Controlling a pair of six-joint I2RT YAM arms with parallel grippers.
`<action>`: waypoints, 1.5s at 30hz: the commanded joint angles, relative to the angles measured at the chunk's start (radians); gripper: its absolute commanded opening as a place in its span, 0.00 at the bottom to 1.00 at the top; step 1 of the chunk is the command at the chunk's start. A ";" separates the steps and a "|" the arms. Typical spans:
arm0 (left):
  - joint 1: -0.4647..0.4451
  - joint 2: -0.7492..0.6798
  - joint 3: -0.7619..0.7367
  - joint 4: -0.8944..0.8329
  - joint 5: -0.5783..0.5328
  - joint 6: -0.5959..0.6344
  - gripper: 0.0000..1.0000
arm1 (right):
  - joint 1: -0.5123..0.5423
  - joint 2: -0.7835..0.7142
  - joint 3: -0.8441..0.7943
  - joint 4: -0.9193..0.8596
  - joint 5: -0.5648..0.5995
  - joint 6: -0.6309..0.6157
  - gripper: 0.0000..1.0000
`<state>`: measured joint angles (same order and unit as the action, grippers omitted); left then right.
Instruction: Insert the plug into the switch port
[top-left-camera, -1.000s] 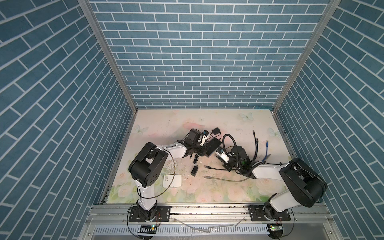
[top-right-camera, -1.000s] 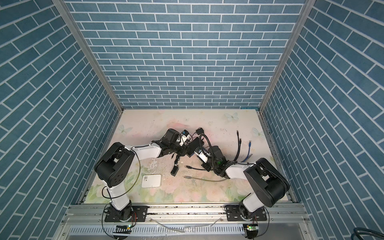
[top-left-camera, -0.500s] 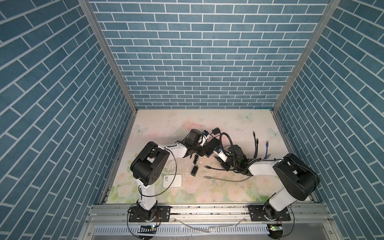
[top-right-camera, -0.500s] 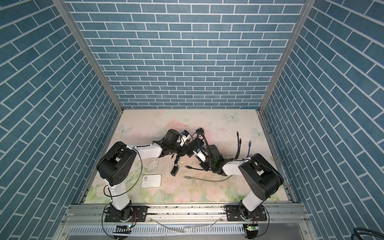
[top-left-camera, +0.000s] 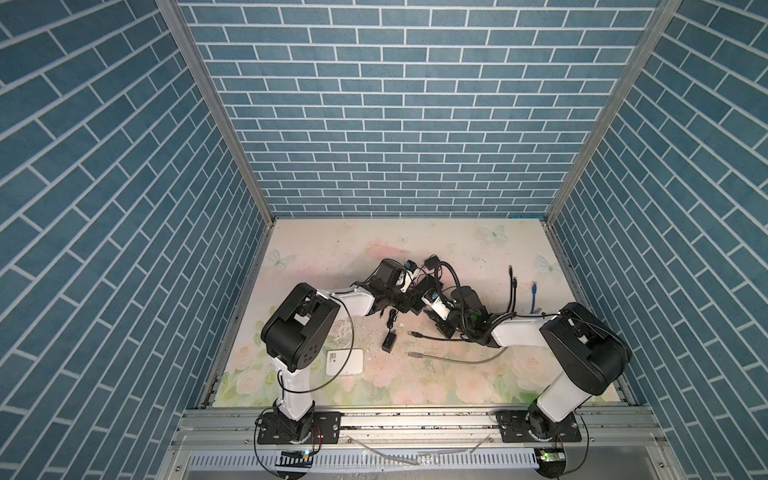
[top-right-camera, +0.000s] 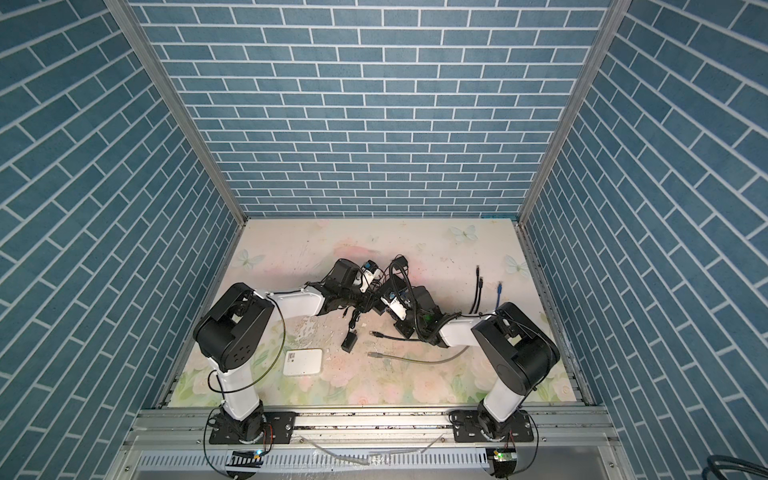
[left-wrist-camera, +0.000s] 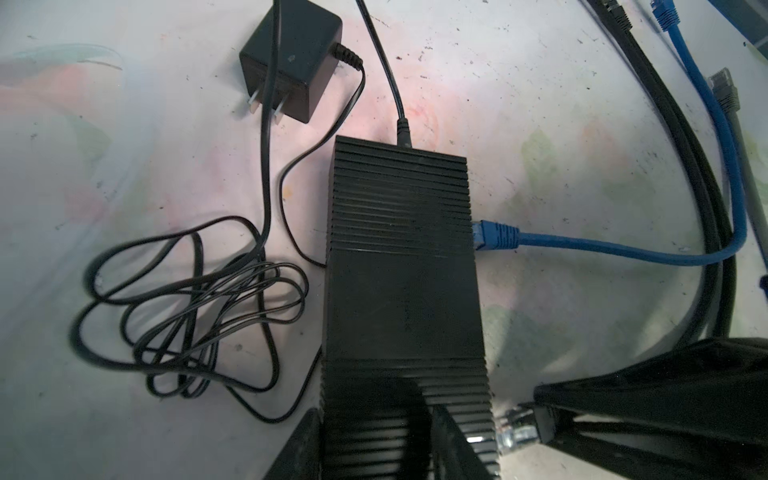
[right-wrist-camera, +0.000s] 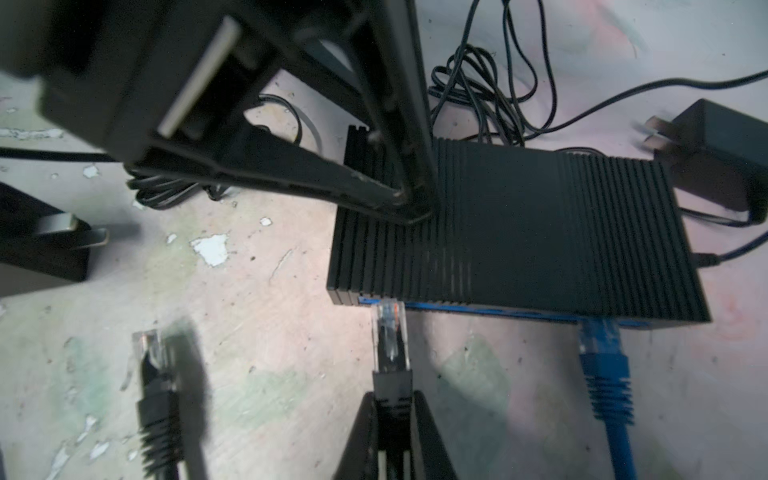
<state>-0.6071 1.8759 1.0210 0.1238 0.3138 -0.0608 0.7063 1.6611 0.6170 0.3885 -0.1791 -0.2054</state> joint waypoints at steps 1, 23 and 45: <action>0.001 0.022 -0.016 -0.012 0.010 -0.004 0.43 | 0.010 0.023 0.041 -0.022 -0.014 0.026 0.00; -0.002 0.023 -0.052 0.033 0.068 -0.039 0.42 | 0.025 0.069 0.067 0.155 0.083 0.099 0.00; -0.076 0.069 -0.076 0.107 0.213 -0.067 0.39 | 0.038 0.153 0.078 0.520 0.032 -0.070 0.00</action>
<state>-0.5793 1.9007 0.9810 0.2817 0.2928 -0.0967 0.7254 1.8034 0.6552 0.6174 -0.1444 -0.2363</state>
